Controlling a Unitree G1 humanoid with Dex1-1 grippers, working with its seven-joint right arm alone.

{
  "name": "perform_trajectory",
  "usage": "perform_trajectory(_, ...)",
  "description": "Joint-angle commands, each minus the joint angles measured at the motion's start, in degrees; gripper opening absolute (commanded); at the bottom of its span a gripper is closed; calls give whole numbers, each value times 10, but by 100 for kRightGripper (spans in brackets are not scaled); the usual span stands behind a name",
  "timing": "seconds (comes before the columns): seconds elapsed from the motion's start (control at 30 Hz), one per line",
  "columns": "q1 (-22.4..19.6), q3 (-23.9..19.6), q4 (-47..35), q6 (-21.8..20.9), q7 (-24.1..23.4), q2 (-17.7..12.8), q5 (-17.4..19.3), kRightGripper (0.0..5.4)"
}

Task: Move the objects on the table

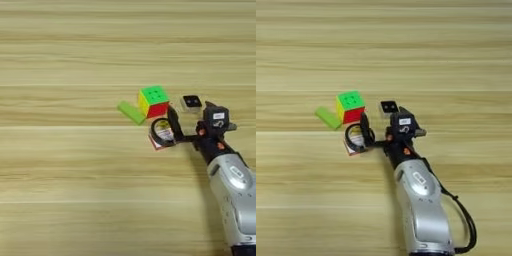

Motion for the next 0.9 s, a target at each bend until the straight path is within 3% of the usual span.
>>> perform_trajectory(0.03,0,45,-51,-8,9,11,-7,538)
perform_trajectory(0.27,10,74,-29,-5,17,20,-6,538)
perform_trajectory(0.9,-9,56,47,-25,11,18,-7,538)
